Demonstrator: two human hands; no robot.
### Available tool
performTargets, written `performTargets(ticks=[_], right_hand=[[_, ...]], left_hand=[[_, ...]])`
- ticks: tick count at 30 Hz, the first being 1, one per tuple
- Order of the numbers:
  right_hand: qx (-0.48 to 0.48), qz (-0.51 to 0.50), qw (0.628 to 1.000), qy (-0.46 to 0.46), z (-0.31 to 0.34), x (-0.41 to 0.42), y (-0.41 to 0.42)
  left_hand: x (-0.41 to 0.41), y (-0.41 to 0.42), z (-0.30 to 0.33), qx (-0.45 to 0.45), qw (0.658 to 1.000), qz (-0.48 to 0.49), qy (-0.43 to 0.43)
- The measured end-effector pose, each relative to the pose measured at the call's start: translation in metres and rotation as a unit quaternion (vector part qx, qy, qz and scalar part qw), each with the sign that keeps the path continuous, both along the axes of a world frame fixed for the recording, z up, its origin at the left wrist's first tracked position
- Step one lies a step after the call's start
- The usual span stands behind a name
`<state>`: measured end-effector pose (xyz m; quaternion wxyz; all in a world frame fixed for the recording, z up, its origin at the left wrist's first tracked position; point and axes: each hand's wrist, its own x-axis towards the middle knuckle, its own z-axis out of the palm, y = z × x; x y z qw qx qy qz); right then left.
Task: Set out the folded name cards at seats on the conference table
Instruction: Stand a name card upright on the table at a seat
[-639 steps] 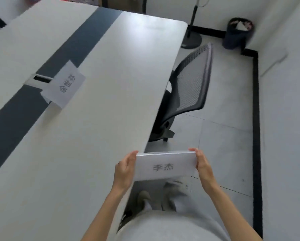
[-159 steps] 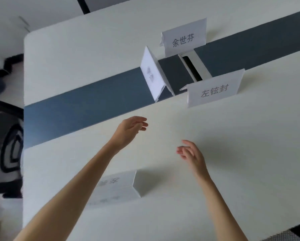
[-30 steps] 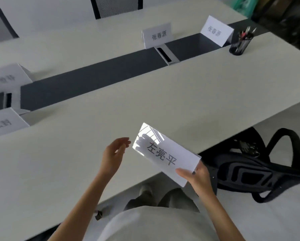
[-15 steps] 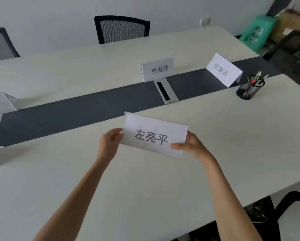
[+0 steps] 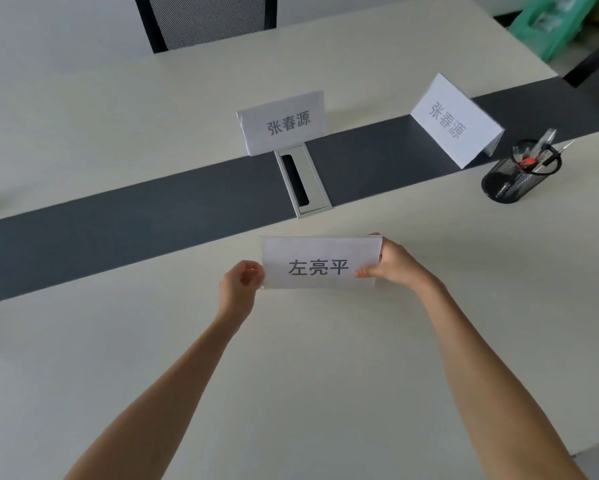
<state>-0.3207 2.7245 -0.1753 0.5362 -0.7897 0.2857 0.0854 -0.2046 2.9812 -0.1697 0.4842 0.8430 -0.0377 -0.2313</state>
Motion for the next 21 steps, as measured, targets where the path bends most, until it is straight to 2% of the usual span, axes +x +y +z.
performTargets(ticks=[6, 10, 17, 21], right_hand=[[-0.058, -0.027, 0.997, -0.030, -0.012, 0.001, -0.007], [-0.053, -0.057, 0.995, -0.066, -0.021, -0.004, -0.004], [-0.061, -0.240, 0.958, -0.147, -0.044, -0.032, 0.040], [-0.001, -0.290, 0.945, -0.152, -0.050, -0.041, 0.052]], left_hand=[[-0.006, -0.016, -0.014, 0.003, 1.000, 0.022, -0.001], [-0.010, -0.019, -0.022, 0.002, 0.999, 0.040, 0.006], [-0.025, -0.015, -0.029, 0.006, 0.998, 0.051, -0.019], [-0.041, -0.010, -0.036, 0.007, 0.998, 0.057, -0.008]])
